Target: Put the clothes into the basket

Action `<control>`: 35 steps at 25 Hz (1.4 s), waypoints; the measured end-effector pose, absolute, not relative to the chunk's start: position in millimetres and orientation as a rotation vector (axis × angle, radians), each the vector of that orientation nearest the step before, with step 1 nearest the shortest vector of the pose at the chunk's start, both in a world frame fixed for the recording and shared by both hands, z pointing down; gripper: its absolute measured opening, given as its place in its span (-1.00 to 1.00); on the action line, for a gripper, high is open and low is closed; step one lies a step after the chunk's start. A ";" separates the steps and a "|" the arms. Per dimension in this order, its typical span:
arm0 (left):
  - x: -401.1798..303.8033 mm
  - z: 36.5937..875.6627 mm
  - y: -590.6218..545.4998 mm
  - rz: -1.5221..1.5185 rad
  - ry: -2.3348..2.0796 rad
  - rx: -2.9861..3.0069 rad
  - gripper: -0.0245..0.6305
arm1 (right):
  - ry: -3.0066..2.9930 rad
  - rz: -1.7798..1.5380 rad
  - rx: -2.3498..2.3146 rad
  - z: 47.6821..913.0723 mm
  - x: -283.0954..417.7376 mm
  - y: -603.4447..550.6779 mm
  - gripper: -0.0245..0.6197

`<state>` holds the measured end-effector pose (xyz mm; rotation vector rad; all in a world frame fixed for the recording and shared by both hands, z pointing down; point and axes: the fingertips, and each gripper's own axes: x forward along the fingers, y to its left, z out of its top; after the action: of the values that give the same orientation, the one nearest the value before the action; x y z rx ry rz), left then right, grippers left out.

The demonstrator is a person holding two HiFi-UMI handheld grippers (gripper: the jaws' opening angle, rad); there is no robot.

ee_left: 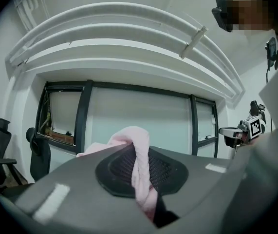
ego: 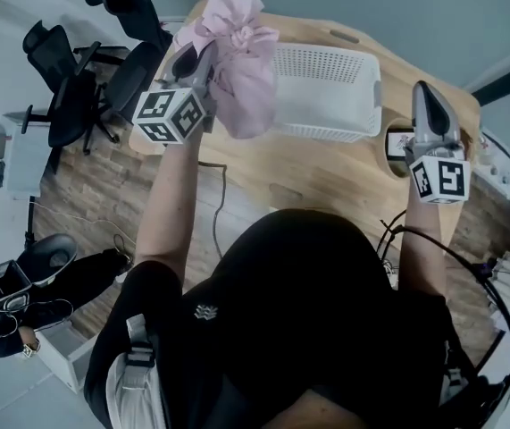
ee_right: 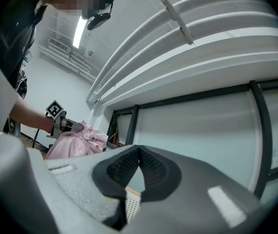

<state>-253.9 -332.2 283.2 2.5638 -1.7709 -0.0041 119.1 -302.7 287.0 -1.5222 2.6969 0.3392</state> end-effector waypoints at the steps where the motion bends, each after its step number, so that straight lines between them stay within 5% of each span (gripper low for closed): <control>1: -248.8 279.9 -334.5 -0.012 -1.760 2.577 -0.82 | 2.692 0.339 -1.531 286.4 122.7 -301.6 -0.92; 35: -116.2 359.5 -398.0 0.094 -1.437 2.637 -0.82 | 2.625 0.195 -1.764 337.1 195.9 -288.4 -0.92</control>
<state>-116.2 -398.0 359.5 2.6370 -1.4369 0.0938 195.9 -288.4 337.1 -1.7639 2.6249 0.1947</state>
